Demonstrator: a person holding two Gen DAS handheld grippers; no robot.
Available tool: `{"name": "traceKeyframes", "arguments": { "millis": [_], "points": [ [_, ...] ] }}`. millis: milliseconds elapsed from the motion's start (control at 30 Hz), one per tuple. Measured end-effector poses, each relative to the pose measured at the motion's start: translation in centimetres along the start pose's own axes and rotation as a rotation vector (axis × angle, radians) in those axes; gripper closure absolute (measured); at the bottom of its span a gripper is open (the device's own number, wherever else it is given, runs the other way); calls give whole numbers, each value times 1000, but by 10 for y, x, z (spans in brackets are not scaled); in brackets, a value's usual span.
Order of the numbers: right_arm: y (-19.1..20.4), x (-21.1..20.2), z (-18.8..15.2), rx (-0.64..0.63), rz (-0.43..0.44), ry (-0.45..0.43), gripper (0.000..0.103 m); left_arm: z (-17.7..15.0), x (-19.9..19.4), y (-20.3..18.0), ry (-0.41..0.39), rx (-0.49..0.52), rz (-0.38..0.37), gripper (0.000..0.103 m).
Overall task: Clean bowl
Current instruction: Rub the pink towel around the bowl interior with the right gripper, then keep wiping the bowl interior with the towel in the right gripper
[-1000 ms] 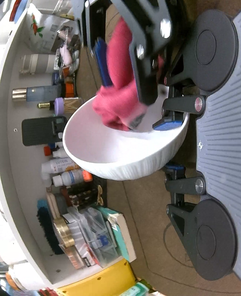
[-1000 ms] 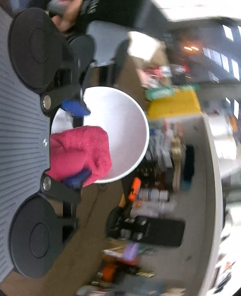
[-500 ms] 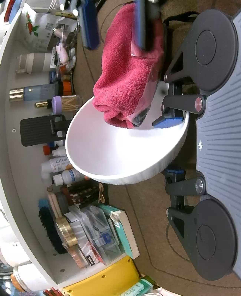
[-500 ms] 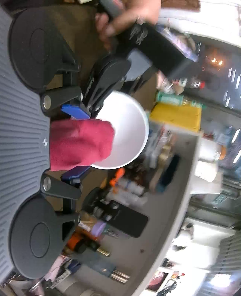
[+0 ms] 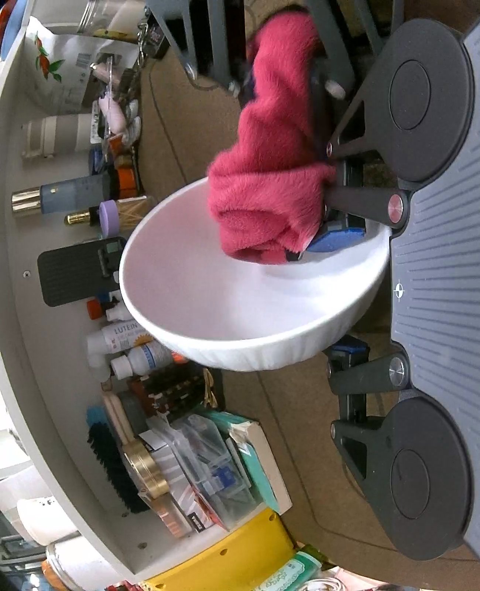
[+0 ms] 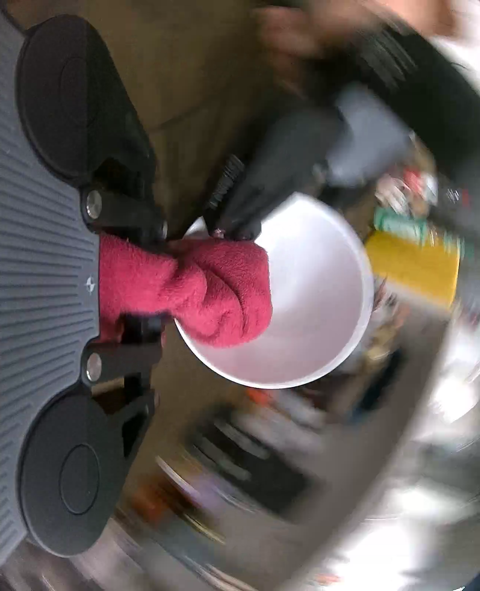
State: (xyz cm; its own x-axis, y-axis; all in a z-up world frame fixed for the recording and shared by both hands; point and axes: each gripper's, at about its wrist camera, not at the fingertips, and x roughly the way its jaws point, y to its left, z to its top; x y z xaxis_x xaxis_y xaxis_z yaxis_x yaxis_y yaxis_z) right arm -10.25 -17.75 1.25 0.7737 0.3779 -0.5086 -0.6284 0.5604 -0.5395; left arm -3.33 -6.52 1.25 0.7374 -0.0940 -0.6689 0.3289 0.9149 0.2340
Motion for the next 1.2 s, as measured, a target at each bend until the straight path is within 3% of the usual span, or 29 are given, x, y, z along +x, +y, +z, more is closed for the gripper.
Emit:
{"name": "traceKeyframes", "arguments": {
  "millis": [33, 67, 167, 267, 467, 600, 733, 867, 967, 1033, 1100, 1200],
  "points": [
    [-2, -10, 3, -39, -65, -22, 86, 0, 1, 2, 2, -6, 0, 54],
    [-8, -12, 6, -15, -63, -26, 86, 1, 2, 4, 4, -8, 4, 54],
    [-34, -12, 14, 155, 37, -26, 86, 1, 2, 2, 2, 7, 20, 54],
    [-34, 14, 24, 161, 115, 49, 86, -1, 0, -2, -3, 25, 28, 54],
    [-56, 49, 42, 281, 146, 66, 86, -3, -3, 1, 0, 31, -8, 54],
    [-49, 56, 47, 249, 124, 38, 86, -3, -1, 9, 4, 10, -48, 54],
    [-53, 64, 49, 247, 170, -52, 86, -4, -1, 10, 2, 12, -54, 53],
    [-67, 38, 36, 310, 288, -250, 86, -5, 0, 13, -3, 0, -60, 53],
    [-76, 12, 28, 344, 281, -321, 86, -4, 1, 14, 1, -3, -60, 54],
    [-79, 1, 24, 341, 253, -296, 86, -3, 1, 13, 2, 2, -56, 54],
    [-72, -2, 22, 244, 187, -202, 86, -2, 1, 11, 0, 16, -45, 54],
    [-51, 15, 23, 66, 157, -48, 87, -3, -1, 7, -5, 40, -33, 54]
  ]
}}
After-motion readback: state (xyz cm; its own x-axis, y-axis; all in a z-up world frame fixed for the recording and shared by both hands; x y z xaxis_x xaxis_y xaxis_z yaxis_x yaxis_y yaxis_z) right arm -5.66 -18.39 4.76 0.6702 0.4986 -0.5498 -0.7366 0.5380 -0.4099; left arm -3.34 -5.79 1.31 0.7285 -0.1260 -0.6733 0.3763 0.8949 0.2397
